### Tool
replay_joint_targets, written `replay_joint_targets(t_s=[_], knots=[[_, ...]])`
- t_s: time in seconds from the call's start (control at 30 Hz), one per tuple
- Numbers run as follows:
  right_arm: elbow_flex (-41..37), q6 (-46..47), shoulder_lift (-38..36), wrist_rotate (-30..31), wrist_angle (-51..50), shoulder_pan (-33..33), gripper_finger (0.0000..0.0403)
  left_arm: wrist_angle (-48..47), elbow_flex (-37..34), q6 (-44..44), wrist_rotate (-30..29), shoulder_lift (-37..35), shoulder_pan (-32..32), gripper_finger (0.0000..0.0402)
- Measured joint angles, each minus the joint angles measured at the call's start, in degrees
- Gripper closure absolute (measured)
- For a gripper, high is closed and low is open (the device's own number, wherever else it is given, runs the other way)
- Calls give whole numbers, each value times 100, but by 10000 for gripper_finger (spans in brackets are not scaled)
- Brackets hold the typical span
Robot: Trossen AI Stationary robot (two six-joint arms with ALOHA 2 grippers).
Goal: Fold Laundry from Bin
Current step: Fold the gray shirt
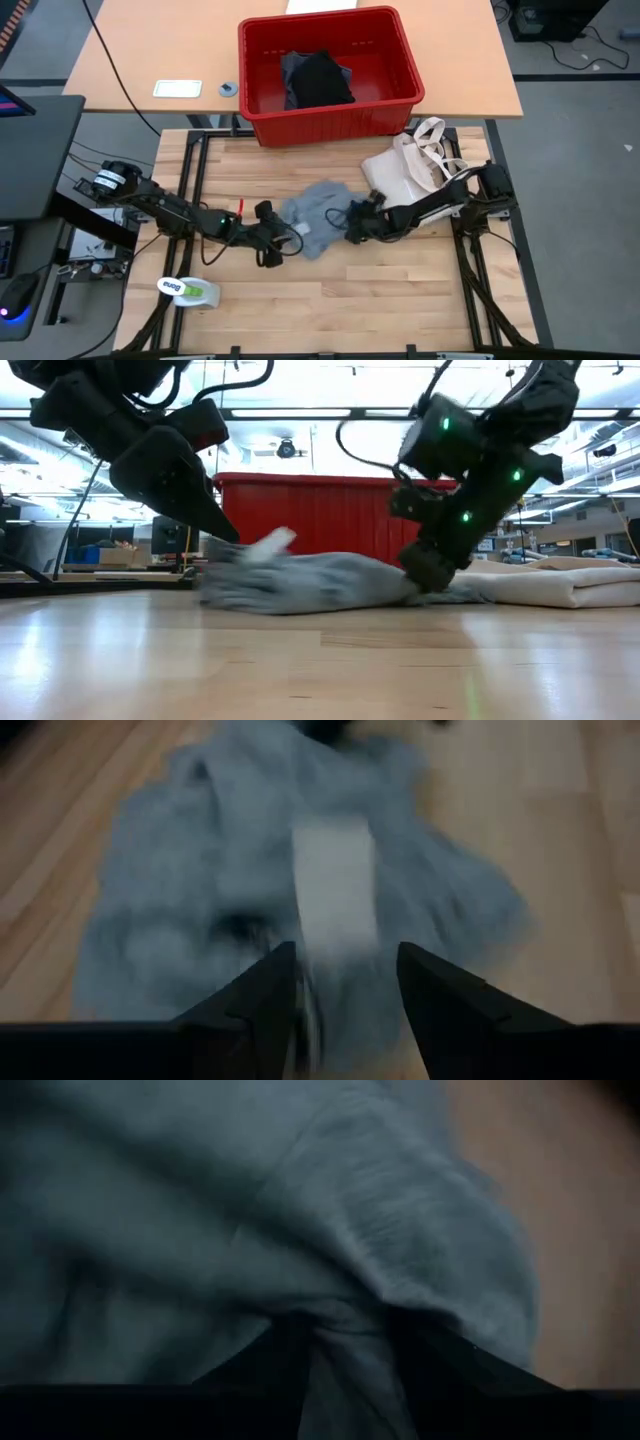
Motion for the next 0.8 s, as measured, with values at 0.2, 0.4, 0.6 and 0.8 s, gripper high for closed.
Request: replay_joint_targets(t_s=[0.2, 0.4, 0.6, 0.8], knots=[[0, 83, -409, 816, -15, 134, 250, 12, 0, 15, -2, -1, -48, 221], [83, -1003, -957, 1583, 330, 911, 250, 5, 0, 17, -2, -1, -48, 221], [83, -1797, -1127, 552, 1601, 1261, 250, -21, 2, 297, -259, -1, -46, 221], [83, -1728, -140, -980, 3426, 936, 250, -562, 4, 321, -2669, -1, -41, 221]])
